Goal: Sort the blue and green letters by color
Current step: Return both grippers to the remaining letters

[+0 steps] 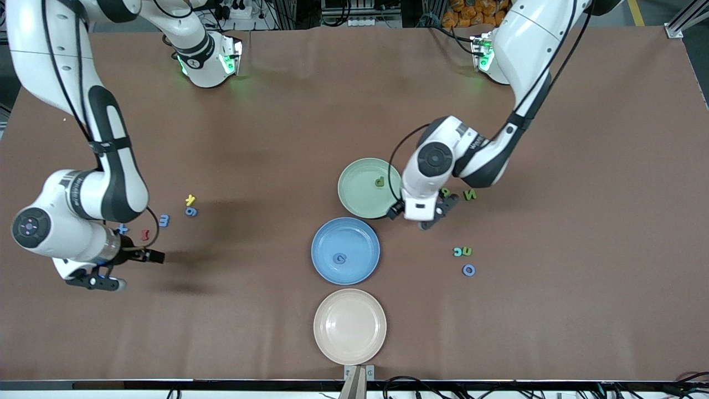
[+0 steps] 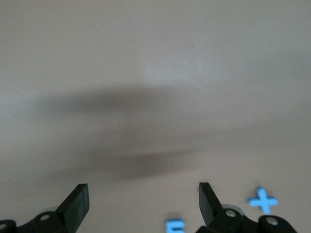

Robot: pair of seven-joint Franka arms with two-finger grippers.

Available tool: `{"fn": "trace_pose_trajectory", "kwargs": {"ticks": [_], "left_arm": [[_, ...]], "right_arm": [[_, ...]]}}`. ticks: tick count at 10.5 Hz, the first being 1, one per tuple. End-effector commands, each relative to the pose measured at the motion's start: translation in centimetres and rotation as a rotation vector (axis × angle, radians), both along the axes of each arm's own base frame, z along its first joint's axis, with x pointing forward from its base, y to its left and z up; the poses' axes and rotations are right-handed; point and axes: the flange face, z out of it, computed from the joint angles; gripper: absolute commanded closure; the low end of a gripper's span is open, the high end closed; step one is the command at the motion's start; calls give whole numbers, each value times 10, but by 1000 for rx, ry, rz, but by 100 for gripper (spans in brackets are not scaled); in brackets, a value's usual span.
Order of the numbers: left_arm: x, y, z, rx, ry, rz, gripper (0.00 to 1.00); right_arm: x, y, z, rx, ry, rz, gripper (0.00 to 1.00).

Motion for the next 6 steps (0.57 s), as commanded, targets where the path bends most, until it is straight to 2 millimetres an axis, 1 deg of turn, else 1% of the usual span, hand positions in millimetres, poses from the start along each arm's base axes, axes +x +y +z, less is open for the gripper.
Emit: {"fn": "trace_pose_trajectory", "kwargs": {"ticks": [1, 4, 5, 6], "left_arm": [[26, 38, -2, 57, -30, 80, 0], [49, 86, -18, 113, -32, 135, 0], [55, 100, -24, 130, -31, 144, 0], [62, 115, -25, 149, -39, 132, 0]], "right_arm": [[-47, -16, -9, -18, 25, 9, 0], [-82, -17, -43, -18, -31, -7, 0], [-91, -18, -50, -19, -51, -13, 0], [-98, -19, -55, -16, -53, -23, 0]]}}
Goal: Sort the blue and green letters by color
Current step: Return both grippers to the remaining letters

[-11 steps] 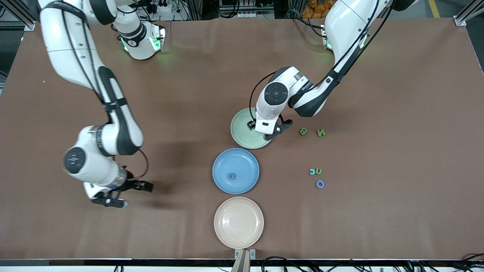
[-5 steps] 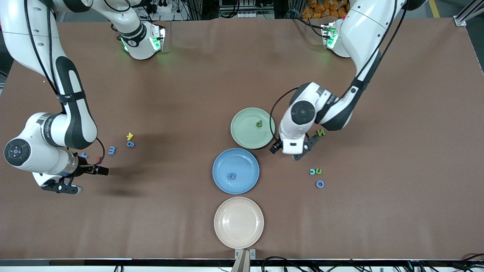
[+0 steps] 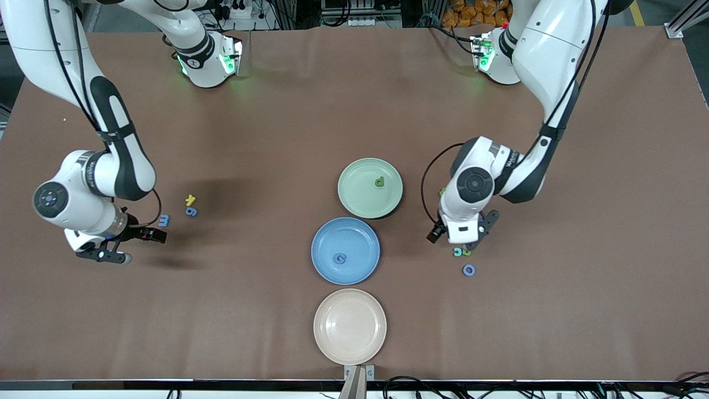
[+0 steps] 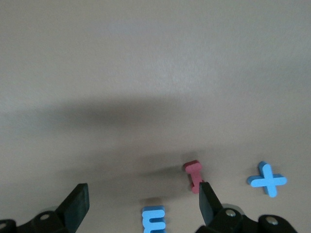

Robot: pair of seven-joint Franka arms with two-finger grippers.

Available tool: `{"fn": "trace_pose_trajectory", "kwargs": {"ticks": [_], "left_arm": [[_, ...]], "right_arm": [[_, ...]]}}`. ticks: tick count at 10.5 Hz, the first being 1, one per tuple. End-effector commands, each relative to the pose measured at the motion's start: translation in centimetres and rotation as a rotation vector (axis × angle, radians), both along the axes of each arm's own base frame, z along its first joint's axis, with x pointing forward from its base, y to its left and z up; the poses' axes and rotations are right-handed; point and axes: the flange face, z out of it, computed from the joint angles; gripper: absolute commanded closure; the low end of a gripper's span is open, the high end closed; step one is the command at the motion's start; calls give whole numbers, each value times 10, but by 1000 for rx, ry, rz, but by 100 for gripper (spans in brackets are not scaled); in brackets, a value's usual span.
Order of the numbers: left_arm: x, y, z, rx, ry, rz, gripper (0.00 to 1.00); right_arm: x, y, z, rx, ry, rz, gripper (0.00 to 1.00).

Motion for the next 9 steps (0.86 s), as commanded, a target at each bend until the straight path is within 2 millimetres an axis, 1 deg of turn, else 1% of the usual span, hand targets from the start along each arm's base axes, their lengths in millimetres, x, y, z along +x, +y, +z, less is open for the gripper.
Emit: {"fn": "trace_pose_trajectory", "kwargs": {"ticks": [1, 2, 3, 4, 6, 7, 8, 9], "left_arm": [[18, 41, -6, 58, -7, -47, 0], [25, 60, -7, 56, 1, -93, 0], [29, 73, -11, 54, 13, -147, 0], [31, 80, -14, 53, 20, -182, 0], [30, 81, -26, 55, 36, -202, 0], [33, 80, -31, 54, 38, -203, 0], [33, 71, -36, 57, 37, -217, 0], [31, 69, -42, 65, 42, -229, 0]], "right_arm": [[-33, -1, 1, 6, -19, -14, 0], [-39, -1, -1, 9, -17, -19, 0], [-46, -1, -8, 12, -18, -26, 0], [-51, -1, -14, 13, -29, -34, 0], [-63, -2, -25, 14, -25, -42, 0], [-68, -2, -28, 14, -23, -42, 0], [-70, 0, -30, 16, -22, -41, 0], [-72, -1, -32, 17, -17, -43, 0]]}}
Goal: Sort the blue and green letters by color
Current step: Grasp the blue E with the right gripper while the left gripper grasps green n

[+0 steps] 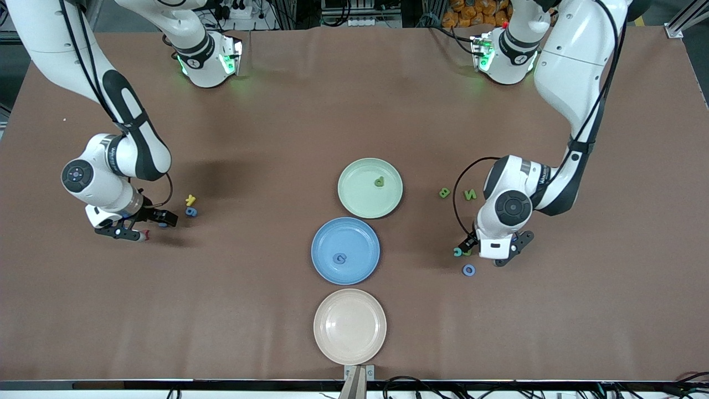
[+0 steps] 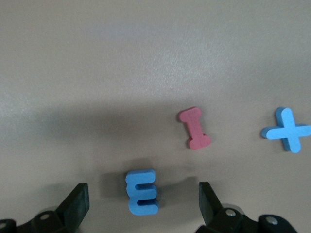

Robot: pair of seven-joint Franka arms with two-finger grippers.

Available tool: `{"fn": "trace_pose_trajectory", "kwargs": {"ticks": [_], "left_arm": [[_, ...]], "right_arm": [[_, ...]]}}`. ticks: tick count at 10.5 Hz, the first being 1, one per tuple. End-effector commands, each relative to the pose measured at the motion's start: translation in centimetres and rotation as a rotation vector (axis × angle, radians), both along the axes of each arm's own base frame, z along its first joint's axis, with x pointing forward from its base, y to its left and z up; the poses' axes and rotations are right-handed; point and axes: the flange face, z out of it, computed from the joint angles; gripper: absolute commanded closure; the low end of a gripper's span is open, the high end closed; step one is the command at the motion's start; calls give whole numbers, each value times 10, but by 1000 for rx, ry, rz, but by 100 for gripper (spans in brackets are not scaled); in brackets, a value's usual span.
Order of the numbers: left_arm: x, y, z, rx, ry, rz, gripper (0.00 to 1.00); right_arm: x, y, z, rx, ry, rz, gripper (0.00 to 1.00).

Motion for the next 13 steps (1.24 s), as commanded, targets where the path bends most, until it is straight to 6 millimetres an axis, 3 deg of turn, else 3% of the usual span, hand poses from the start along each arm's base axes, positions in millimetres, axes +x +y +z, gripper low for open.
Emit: {"fn": "trace_pose_trajectory", "kwargs": {"ticks": [1, 2, 5, 7, 10, 13], "left_arm": [[4, -13, -11, 23, -5, -48, 0], [2, -16, -13, 23, -2, -52, 0], [9, -24, -13, 15, -20, -42, 0], [19, -27, -14, 9, -36, -40, 0], [26, -22, -16, 16, -56, -68, 0], [29, -17, -4, 24, -55, -270, 0]], "right_arm": [[-14, 0, 5, 16, -5, -19, 0], [-15, 0, 4, 17, -3, -18, 6], [-15, 0, 3, 17, 2, -15, 64], [-16, 0, 1, 17, 5, -10, 87], [-11, 4, 7, 19, -1, 3, 97], [16, 12, 32, 33, 13, 6, 98]]}}
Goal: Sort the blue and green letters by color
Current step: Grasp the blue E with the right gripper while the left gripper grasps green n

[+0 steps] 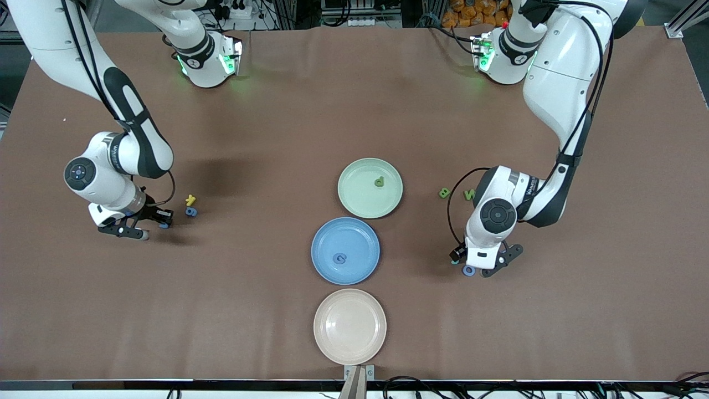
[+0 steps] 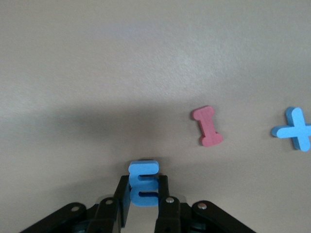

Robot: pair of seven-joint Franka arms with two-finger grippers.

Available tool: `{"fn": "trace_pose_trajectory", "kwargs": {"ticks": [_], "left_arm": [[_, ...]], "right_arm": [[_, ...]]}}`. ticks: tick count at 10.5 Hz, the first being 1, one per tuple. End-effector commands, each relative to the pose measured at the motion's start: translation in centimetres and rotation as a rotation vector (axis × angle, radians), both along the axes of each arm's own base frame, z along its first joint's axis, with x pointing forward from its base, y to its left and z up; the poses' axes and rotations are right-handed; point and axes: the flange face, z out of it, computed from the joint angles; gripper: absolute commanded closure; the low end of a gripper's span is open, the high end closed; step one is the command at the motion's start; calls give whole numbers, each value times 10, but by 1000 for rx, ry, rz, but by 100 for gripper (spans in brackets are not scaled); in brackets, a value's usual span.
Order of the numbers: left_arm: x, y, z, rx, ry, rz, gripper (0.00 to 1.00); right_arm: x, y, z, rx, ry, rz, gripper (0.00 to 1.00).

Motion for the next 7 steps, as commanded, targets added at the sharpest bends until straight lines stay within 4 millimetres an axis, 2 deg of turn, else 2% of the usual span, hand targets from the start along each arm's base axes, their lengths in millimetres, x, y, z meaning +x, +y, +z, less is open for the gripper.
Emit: {"fn": "trace_pose_trajectory", "kwargs": {"ticks": [1, 3, 6, 7], "left_arm": [[9, 8, 12, 0, -1, -197, 0], [9, 4, 13, -24, 7, -234, 0], [6, -3, 14, -57, 37, -496, 0], [6, -2, 15, -65, 44, -552, 0]], "right_arm": [[24, 6, 35, 25, 25, -14, 98], [44, 29, 53, 41, -3, -61, 97], [67, 88, 71, 79, -48, -153, 97], [74, 114, 76, 93, -61, -180, 97]]}}
